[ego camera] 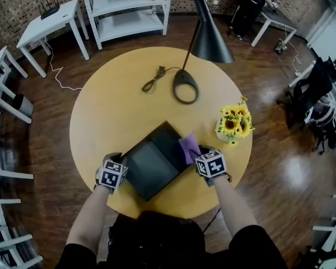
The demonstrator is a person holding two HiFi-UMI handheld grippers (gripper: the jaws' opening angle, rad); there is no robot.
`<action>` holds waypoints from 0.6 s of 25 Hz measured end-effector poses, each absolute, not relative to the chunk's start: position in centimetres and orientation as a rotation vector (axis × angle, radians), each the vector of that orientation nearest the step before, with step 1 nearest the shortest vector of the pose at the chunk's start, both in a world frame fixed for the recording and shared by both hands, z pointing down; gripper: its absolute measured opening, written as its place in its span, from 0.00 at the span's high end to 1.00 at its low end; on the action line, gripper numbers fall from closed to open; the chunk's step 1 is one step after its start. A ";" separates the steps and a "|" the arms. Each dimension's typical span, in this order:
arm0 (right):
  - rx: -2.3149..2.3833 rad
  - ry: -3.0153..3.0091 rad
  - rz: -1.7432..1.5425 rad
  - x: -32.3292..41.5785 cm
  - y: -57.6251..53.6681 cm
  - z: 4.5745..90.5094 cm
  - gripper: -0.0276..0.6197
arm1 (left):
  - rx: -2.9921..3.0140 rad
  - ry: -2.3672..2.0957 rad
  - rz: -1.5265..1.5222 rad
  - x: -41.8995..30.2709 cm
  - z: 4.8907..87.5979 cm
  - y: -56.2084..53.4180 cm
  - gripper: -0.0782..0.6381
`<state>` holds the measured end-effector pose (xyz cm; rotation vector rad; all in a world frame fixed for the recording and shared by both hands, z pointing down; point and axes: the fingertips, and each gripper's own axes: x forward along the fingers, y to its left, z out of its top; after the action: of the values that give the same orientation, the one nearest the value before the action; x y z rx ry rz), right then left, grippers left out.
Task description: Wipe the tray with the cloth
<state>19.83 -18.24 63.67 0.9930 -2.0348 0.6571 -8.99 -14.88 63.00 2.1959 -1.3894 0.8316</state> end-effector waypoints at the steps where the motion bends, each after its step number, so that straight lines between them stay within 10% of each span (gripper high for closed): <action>1: 1.040 -2.044 0.706 19.9 -18.3 63.8 0.74 | 2.191 -1.383 0.820 -8.9 62.9 -14.8 0.82; 15: 0.815 -2.044 0.257 11.9 -26.2 63.6 0.73 | 1.985 -1.239 0.545 -6.8 64.5 -5.6 0.82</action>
<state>11.87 -26.21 63.56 0.8154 -2.0443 0.2566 -6.80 -5.63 64.51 1.9848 -1.2389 0.5449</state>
